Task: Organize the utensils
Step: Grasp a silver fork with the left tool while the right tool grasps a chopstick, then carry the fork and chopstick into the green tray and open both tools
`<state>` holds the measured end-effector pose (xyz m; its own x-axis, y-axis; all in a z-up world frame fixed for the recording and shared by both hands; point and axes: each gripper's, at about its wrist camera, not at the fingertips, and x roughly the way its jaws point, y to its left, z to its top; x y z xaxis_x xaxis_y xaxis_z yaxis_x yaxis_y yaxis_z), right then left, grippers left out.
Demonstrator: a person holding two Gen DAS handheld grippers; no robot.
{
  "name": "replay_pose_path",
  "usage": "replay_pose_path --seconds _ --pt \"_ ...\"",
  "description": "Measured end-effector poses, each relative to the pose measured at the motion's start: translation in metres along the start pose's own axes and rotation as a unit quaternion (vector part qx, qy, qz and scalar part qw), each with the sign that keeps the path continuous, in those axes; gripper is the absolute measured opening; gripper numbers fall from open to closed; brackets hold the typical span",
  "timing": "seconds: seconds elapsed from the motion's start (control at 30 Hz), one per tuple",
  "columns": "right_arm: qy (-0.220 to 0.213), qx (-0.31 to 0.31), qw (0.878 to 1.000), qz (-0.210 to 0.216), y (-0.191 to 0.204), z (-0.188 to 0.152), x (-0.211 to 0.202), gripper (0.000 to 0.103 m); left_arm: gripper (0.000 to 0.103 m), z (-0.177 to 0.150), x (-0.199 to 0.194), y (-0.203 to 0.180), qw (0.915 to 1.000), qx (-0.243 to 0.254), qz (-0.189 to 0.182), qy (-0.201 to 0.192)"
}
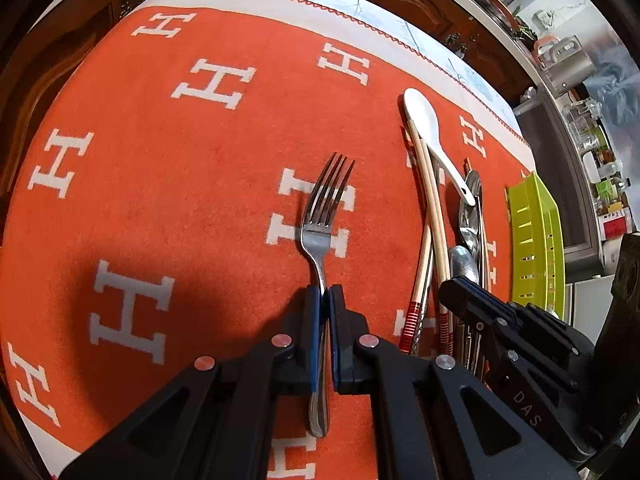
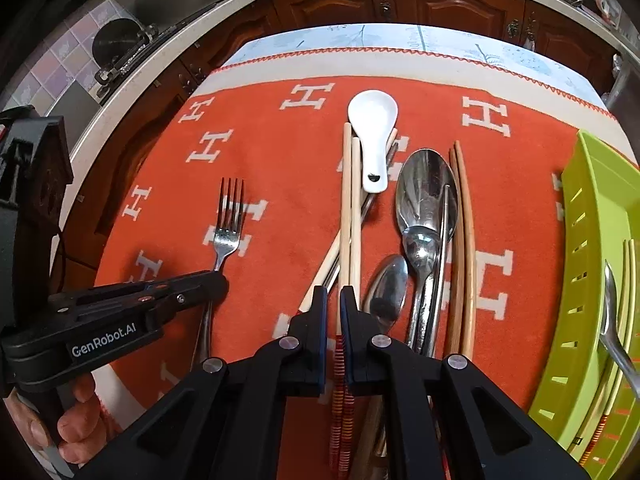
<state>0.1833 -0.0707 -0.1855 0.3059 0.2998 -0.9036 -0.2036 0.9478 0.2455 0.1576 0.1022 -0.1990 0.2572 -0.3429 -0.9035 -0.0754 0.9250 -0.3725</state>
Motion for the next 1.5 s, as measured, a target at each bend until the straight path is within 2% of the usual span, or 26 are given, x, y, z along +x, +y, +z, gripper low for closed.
replay_pose_path --seconds 0.17,0.43,0.63,0.77,0.97,1.2,1.33,1.5 --pt "0.012 -0.006 1.000 0.000 0.002 0.000 0.010 0.007 0.002 0.001 0.001 -0.003 1.0000 0.003 0.003 0.001" --pt "0.005 -0.017 1.000 -0.001 0.009 0.000 0.014 0.006 0.002 0.001 0.002 -0.006 1.0000 0.004 0.001 -0.003" --pt "0.002 0.030 0.999 0.045 -0.005 -0.005 0.001 0.005 0.002 -0.005 -0.007 -0.008 0.9993 -0.006 -0.037 0.001" --pt "-0.007 0.071 0.994 0.078 -0.021 -0.014 -0.026 0.005 0.002 -0.008 -0.023 -0.022 0.9981 0.001 -0.062 0.002" --pt "-0.051 0.146 0.984 0.090 -0.071 -0.032 -0.085 0.005 0.002 -0.015 -0.042 -0.077 0.9934 0.049 -0.102 0.019" --pt "-0.091 0.212 0.972 0.039 -0.150 -0.054 -0.140 0.005 0.002 -0.016 -0.032 -0.171 0.9830 0.117 -0.133 0.051" --pt "-0.079 0.231 0.969 0.030 -0.179 -0.062 -0.138 0.005 0.002 -0.020 -0.014 -0.215 0.9802 0.136 -0.128 0.064" --pt "-0.038 0.229 0.972 0.033 -0.198 -0.069 -0.108 0.005 0.002 -0.021 0.016 -0.243 0.9809 0.137 -0.112 0.081"
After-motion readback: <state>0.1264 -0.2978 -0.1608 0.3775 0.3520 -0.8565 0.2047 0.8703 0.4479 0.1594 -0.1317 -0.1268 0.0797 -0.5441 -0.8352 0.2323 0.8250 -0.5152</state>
